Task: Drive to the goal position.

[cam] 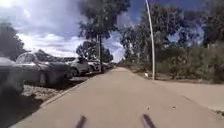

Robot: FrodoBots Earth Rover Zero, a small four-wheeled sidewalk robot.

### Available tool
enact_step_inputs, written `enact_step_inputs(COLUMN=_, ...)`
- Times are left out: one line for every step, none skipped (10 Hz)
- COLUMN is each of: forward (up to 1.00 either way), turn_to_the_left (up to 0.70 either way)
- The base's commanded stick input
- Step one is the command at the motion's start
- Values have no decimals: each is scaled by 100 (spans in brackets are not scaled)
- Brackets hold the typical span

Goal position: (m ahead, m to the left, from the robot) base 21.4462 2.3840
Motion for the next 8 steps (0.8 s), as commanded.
enact_step_inputs(forward=100, turn_to_the_left=-40)
enact_step_inputs(forward=100, turn_to_the_left=-40)
enact_step_inputs(forward=100, turn_to_the_left=-37)
enact_step_inputs(forward=100, turn_to_the_left=-3)
enact_step_inputs(forward=100, turn_to_the_left=0)
enact_step_inputs(forward=100, turn_to_the_left=0)
enact_step_inputs(forward=100, turn_to_the_left=0)
enact_step_inputs(forward=100, turn_to_the_left=0)
